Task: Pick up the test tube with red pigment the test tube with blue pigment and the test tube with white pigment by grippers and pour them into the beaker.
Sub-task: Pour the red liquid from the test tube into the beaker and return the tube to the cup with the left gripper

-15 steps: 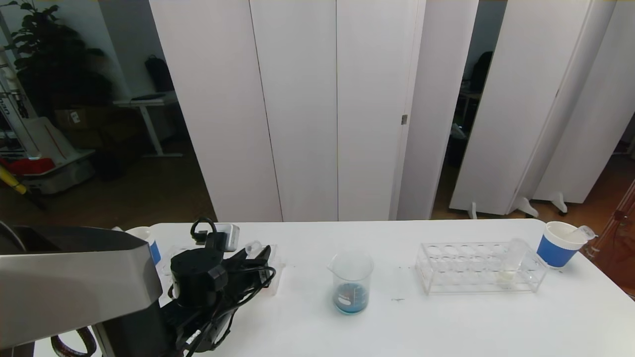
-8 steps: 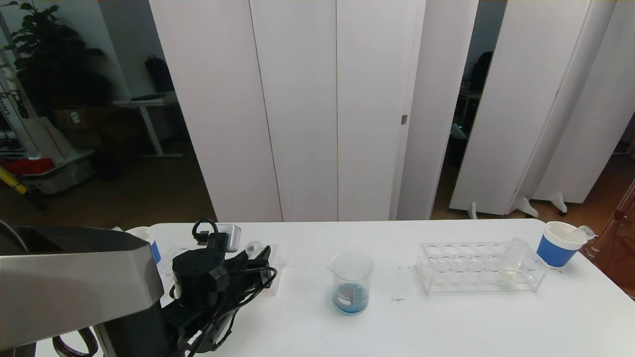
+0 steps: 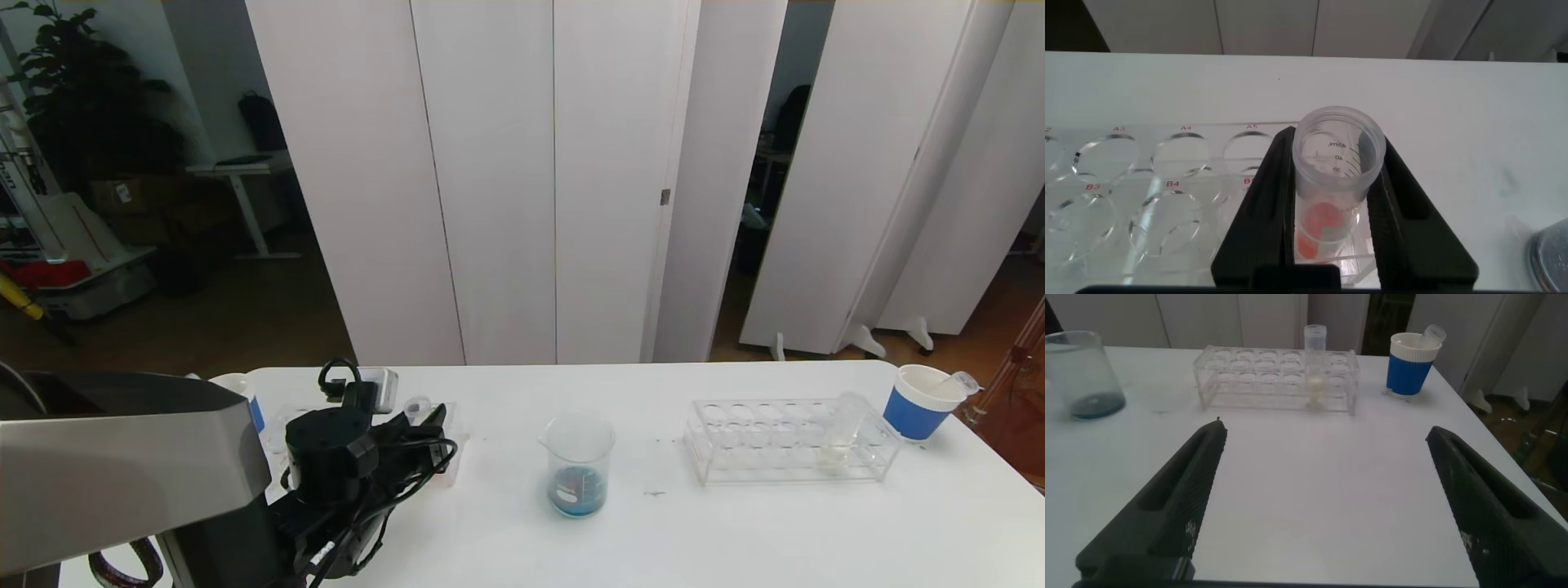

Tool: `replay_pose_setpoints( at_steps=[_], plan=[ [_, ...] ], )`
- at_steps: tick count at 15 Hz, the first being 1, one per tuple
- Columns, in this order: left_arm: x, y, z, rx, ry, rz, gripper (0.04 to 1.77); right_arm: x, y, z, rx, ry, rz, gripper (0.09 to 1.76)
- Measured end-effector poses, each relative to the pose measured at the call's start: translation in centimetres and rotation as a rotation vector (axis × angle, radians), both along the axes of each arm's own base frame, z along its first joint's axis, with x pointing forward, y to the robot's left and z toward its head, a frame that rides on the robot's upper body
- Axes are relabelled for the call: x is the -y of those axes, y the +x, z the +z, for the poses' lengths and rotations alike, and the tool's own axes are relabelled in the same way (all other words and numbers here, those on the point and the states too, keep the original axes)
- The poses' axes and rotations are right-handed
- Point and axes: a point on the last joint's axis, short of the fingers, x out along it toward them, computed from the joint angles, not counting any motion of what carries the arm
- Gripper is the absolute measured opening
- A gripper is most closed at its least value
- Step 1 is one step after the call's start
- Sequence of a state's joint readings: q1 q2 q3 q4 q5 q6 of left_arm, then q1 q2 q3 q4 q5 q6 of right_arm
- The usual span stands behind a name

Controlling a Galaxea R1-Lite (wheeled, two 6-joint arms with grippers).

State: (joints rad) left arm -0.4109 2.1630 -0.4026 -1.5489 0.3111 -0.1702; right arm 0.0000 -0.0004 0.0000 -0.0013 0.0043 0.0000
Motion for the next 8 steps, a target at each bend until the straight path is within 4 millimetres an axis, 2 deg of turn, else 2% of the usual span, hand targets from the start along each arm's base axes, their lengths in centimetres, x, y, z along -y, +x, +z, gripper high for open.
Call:
replay_pose_setpoints(
  at_steps=[8],
  plan=[
    [0.3, 0.1, 1.3, 0.055, 0.009, -0.003, 0.6, 0.0, 0.0, 0.0, 0.0, 0.0, 0.0, 1.75]
  ],
)
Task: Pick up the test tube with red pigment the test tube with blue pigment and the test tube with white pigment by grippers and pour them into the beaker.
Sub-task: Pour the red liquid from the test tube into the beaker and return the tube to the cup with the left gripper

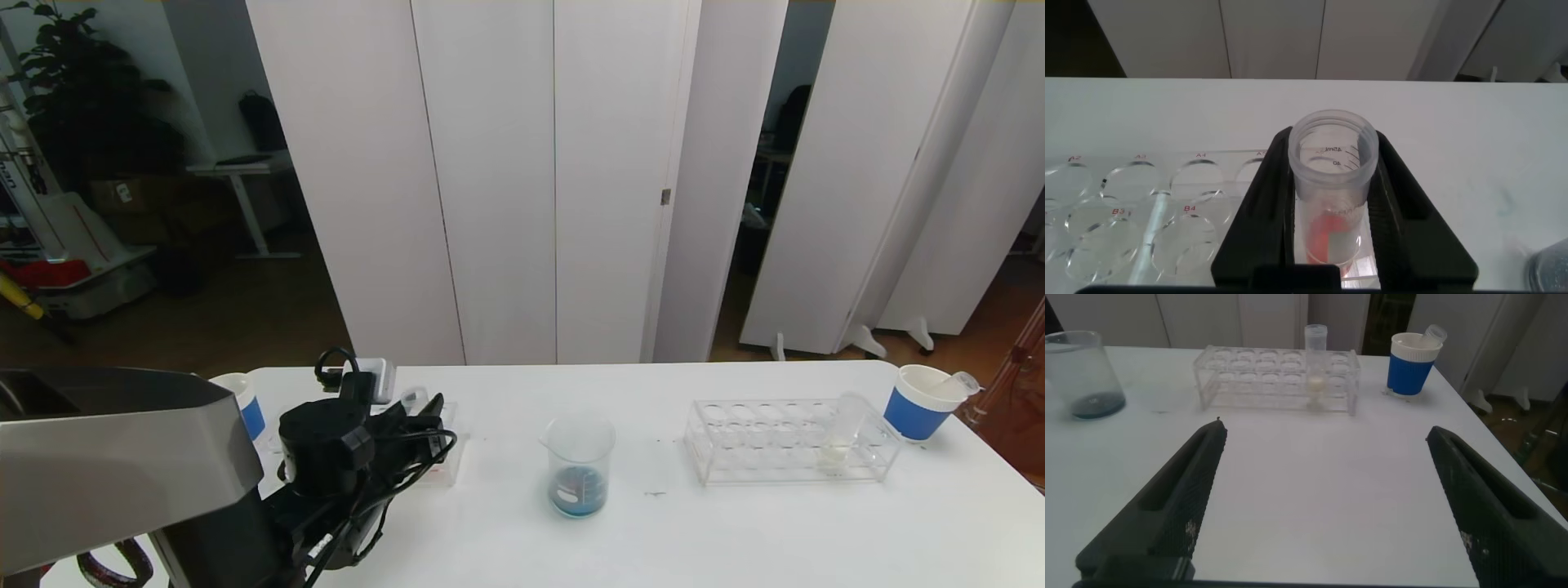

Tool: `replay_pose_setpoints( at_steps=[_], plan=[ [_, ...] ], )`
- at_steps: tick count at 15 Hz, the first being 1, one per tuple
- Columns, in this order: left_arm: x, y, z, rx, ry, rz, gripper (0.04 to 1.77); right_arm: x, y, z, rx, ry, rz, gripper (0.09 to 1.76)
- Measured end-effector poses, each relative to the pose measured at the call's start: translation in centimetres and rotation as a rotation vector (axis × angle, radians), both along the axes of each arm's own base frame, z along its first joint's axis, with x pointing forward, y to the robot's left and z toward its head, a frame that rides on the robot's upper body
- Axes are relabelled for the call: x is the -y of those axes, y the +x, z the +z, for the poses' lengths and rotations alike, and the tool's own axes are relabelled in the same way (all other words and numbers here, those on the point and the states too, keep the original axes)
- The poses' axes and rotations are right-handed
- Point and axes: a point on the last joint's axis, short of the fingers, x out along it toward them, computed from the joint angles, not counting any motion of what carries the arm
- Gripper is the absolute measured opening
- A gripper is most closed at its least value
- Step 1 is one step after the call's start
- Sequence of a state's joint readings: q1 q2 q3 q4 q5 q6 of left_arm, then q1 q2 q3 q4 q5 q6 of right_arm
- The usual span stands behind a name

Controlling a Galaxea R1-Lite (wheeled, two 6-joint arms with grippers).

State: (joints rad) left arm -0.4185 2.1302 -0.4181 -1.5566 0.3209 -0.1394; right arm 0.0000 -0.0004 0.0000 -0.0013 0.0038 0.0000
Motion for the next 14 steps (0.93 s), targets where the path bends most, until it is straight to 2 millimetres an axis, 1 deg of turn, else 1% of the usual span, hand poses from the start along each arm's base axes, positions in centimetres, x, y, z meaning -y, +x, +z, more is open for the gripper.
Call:
replay_pose_setpoints(
  at_steps=[3, 14],
  plan=[
    [-0.1, -0.2, 0.7, 0.013, 0.004, -0.003, 0.6, 0.0, 0.0, 0.0, 0.0, 0.0, 0.0, 1.75],
    [-0.4, -1.4, 5.0, 0.109, 0.063, -0.024, 0.59, 0.0, 0.0, 0.0, 0.0, 0.0, 0.0, 1.75]
  ],
)
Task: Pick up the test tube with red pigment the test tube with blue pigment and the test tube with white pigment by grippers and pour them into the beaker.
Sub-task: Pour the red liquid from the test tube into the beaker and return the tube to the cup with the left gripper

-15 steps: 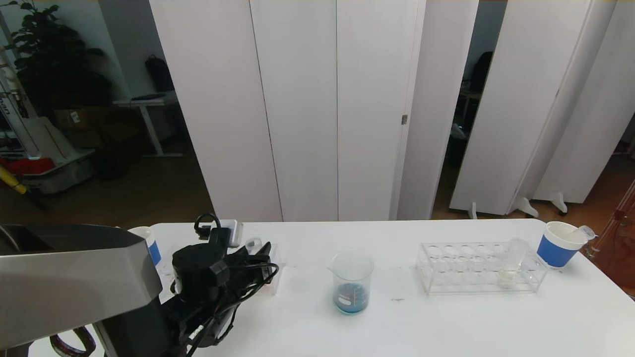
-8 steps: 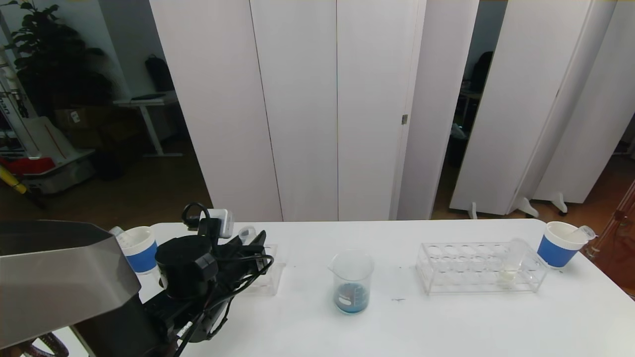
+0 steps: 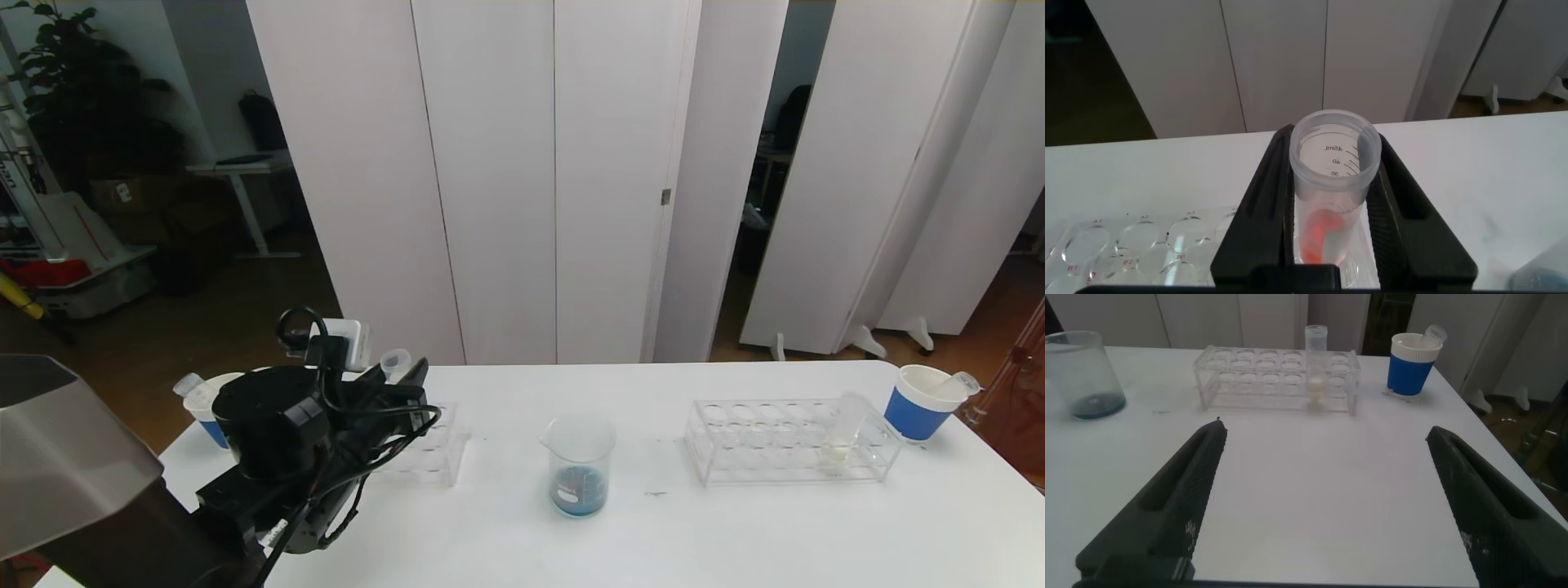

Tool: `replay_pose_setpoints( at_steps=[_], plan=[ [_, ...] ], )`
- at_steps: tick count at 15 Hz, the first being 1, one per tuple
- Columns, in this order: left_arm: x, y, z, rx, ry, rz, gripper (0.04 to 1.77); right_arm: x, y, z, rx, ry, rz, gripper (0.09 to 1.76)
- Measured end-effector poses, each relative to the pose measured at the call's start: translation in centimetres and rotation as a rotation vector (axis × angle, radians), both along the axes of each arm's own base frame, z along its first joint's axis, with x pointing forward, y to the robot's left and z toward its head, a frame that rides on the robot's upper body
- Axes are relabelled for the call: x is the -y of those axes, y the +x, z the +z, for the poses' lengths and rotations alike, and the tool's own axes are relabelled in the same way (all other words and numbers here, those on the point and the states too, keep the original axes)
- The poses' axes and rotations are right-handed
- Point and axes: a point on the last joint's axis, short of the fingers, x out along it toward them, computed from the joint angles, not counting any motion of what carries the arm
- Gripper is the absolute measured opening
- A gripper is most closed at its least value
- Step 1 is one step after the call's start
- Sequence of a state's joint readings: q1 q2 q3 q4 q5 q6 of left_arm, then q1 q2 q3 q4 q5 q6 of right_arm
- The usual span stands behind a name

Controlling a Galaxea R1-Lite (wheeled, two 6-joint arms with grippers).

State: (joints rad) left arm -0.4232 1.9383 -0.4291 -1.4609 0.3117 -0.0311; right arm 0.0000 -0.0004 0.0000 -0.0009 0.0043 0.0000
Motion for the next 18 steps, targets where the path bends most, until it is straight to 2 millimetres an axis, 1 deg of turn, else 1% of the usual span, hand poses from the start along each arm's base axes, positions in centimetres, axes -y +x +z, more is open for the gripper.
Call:
replay_pose_setpoints(
  at_steps=[4, 7, 10, 14, 18],
  plan=[
    [0.0, -0.3, 2.0, 0.019, 0.009, -0.012, 0.59, 0.0, 0.0, 0.0, 0.0, 0.0, 0.0, 1.75],
    [0.5, -0.6, 3.9, 0.023, 0.012, -0.078, 0.59, 0.0, 0.0, 0.0, 0.0, 0.0, 0.0, 1.75],
    [1.3, -1.4, 6.0, 0.032, 0.042, -0.203, 0.59, 0.0, 0.0, 0.0, 0.0, 0.0, 0.0, 1.75],
    [2.9, -2.5, 8.9, 0.064, 0.03, -0.349, 0.59, 0.0, 0.0, 0.0, 0.0, 0.0, 0.0, 1.75],
    [3.6, -3.0, 10.7, 0.089, 0.017, -0.531, 0.59, 0.0, 0.0, 0.0, 0.0, 0.0, 0.0, 1.75]
  ],
)
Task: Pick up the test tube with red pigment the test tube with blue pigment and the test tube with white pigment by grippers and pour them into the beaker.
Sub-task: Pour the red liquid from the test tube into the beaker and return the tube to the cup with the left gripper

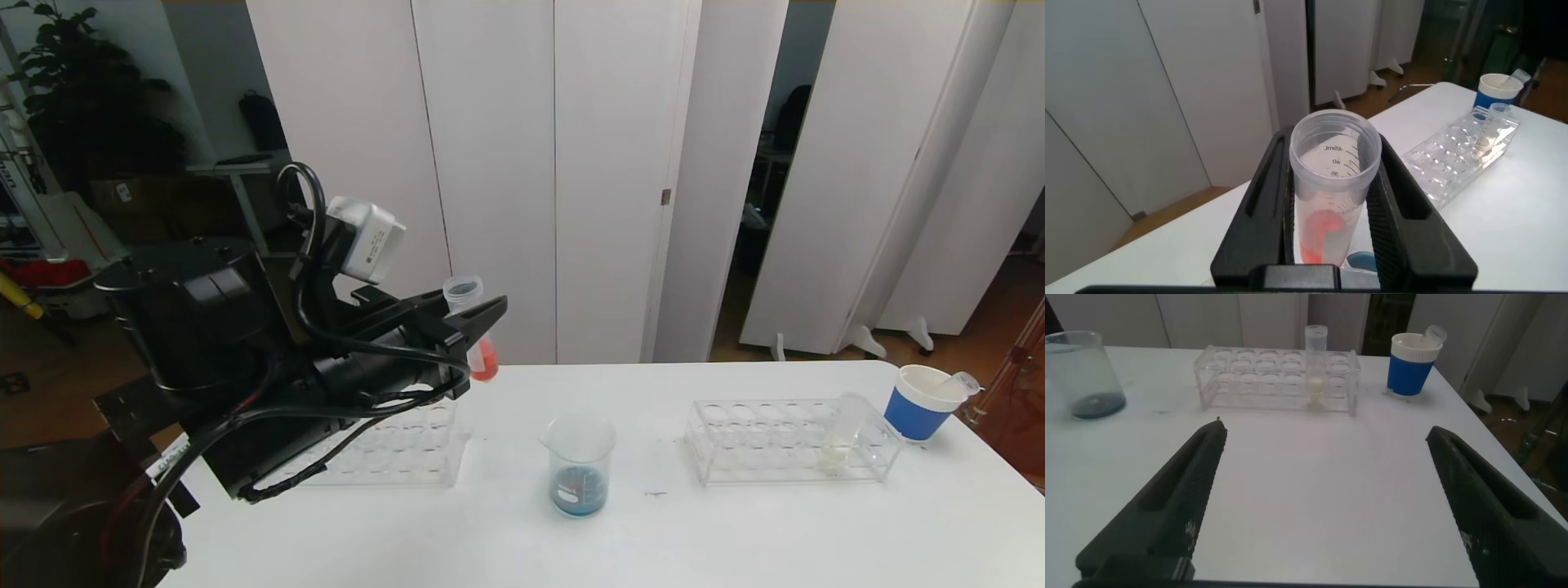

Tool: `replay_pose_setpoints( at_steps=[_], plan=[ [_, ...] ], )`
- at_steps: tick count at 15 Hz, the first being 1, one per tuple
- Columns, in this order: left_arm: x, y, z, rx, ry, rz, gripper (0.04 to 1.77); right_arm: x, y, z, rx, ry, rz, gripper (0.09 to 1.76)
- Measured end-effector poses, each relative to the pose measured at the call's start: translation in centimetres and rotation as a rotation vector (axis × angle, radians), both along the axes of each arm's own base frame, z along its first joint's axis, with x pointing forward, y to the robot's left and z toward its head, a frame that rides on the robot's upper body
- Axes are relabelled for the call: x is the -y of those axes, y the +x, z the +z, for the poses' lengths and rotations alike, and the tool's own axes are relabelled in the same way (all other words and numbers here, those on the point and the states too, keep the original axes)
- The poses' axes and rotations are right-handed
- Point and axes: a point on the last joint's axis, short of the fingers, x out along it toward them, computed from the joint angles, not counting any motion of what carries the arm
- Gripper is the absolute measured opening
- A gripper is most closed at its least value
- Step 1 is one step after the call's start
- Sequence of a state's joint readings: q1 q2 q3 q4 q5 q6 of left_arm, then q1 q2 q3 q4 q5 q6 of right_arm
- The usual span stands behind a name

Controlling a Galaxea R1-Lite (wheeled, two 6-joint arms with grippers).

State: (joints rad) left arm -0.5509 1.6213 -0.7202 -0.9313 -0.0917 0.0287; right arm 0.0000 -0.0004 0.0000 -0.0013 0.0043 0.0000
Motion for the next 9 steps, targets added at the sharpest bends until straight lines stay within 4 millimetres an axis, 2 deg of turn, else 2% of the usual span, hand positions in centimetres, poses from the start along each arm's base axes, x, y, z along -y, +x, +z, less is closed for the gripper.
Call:
replay_pose_setpoints(
  at_steps=[3, 9],
  plan=[
    [0.5, 0.4, 0.6, 0.021, -0.007, -0.092, 0.59, 0.0, 0.0, 0.0, 0.0, 0.0, 0.0, 1.75],
    [2.8, 2.3, -0.4, 0.023, 0.013, -0.156, 0.59, 0.0, 0.0, 0.0, 0.0, 0.0, 0.0, 1.75]
  ],
)
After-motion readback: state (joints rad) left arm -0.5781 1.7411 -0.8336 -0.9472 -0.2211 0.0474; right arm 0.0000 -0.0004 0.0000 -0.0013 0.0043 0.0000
